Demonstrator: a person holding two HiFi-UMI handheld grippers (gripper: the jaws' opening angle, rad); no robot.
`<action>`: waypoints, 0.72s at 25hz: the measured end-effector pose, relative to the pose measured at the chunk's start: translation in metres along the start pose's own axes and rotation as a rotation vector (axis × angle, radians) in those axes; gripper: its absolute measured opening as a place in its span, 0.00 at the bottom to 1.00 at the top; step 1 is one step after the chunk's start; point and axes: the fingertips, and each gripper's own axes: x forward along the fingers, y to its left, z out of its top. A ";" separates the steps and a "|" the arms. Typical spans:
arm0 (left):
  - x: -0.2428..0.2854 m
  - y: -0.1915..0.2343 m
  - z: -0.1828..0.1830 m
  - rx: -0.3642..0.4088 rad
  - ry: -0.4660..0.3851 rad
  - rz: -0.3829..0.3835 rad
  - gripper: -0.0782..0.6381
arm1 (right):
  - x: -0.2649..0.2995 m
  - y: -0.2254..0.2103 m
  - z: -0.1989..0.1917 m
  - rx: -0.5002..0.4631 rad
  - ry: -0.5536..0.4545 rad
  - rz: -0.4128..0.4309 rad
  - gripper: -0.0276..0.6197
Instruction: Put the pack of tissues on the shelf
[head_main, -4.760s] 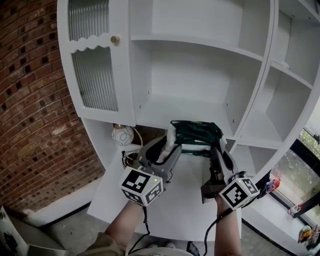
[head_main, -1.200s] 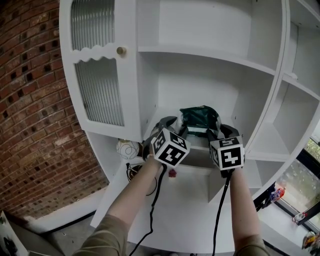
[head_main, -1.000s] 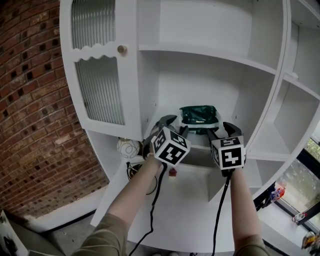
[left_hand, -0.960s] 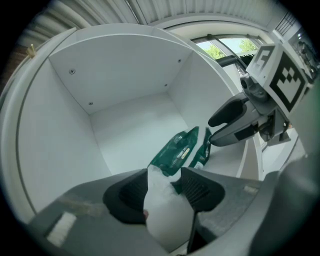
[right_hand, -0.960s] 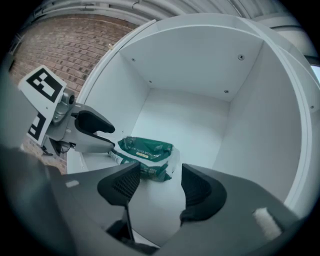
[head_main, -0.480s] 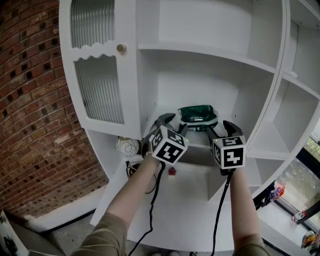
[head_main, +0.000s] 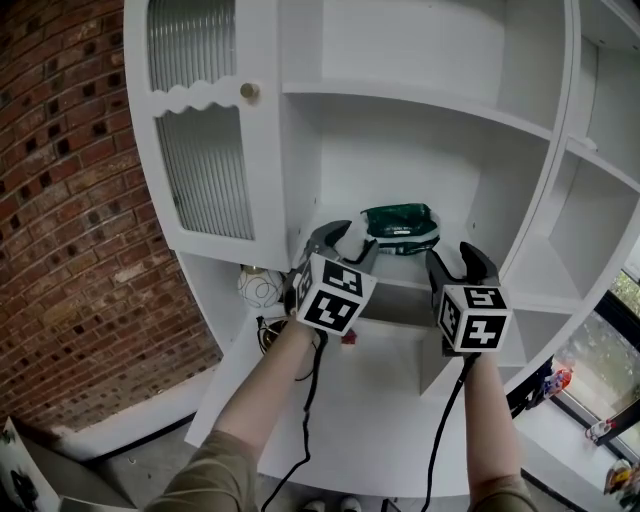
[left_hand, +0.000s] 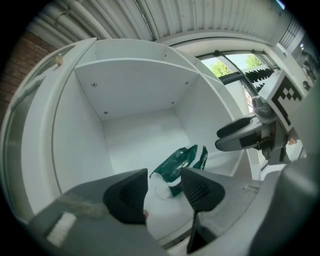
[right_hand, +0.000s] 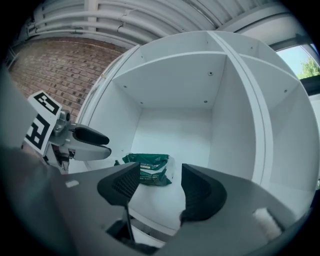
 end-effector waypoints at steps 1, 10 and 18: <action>-0.005 0.000 0.000 -0.014 -0.007 -0.003 0.42 | -0.005 0.001 0.000 0.008 -0.007 -0.001 0.45; -0.051 -0.012 0.012 -0.095 -0.108 -0.006 0.37 | -0.051 0.013 -0.008 0.060 -0.058 -0.024 0.36; -0.081 -0.032 0.011 -0.157 -0.155 -0.021 0.30 | -0.084 0.027 -0.021 0.067 -0.060 -0.044 0.19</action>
